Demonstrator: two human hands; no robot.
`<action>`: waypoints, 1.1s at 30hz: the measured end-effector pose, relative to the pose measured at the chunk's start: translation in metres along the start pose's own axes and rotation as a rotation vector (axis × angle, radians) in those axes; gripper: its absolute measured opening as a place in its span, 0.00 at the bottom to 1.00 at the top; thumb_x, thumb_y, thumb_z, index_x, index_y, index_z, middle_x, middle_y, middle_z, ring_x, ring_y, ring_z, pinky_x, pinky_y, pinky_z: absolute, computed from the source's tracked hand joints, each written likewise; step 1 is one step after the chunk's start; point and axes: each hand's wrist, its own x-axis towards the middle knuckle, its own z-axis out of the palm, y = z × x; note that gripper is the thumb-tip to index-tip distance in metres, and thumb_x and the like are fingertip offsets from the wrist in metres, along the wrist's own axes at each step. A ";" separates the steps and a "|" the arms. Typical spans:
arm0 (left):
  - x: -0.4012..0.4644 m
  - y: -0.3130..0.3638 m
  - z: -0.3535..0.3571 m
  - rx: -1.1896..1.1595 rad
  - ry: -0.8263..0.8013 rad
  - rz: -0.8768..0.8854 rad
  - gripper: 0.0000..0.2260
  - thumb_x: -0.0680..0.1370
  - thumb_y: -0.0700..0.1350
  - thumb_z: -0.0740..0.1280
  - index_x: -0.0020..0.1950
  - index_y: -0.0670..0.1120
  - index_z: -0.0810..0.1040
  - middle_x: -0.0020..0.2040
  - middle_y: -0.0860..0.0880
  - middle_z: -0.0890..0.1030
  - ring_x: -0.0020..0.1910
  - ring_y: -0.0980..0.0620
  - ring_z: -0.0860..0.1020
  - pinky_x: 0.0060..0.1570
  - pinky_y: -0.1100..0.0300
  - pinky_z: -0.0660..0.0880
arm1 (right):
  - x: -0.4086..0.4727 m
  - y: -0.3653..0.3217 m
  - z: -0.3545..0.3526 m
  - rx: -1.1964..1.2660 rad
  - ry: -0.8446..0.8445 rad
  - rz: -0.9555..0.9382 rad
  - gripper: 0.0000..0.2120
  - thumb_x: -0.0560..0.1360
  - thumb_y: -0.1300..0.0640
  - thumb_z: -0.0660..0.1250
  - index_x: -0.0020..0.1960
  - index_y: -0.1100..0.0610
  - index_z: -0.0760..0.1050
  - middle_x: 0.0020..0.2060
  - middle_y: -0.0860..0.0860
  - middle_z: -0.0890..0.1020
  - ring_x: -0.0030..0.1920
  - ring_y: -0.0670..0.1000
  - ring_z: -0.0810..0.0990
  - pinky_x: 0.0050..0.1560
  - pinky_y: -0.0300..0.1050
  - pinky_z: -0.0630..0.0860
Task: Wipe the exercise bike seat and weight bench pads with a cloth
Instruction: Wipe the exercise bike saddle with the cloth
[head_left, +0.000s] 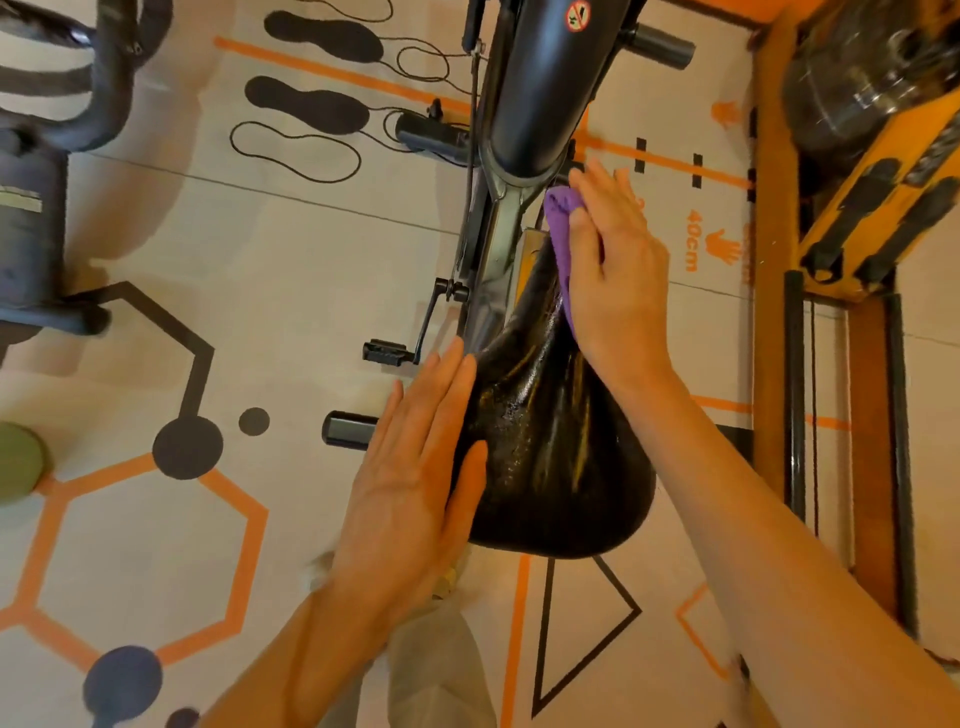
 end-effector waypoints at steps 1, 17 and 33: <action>-0.008 -0.003 0.002 -0.032 -0.002 -0.040 0.25 0.83 0.54 0.51 0.80 0.51 0.54 0.80 0.55 0.55 0.79 0.57 0.54 0.77 0.62 0.48 | -0.001 -0.002 0.002 -0.002 0.014 0.009 0.19 0.84 0.56 0.54 0.75 0.57 0.65 0.76 0.51 0.64 0.78 0.50 0.55 0.78 0.43 0.50; -0.017 -0.010 0.015 -0.115 -0.009 -0.051 0.27 0.83 0.57 0.48 0.81 0.52 0.47 0.79 0.60 0.44 0.79 0.60 0.45 0.72 0.60 0.55 | -0.077 -0.009 0.000 -0.377 -0.189 -0.203 0.20 0.83 0.57 0.52 0.75 0.57 0.64 0.76 0.50 0.63 0.79 0.50 0.52 0.79 0.54 0.47; -0.037 -0.010 0.016 -0.257 0.019 -0.061 0.28 0.82 0.57 0.47 0.80 0.54 0.41 0.79 0.61 0.37 0.78 0.62 0.44 0.66 0.76 0.49 | -0.039 -0.024 -0.014 -0.818 -0.493 -0.465 0.21 0.83 0.51 0.49 0.65 0.54 0.76 0.68 0.50 0.76 0.76 0.49 0.61 0.78 0.52 0.42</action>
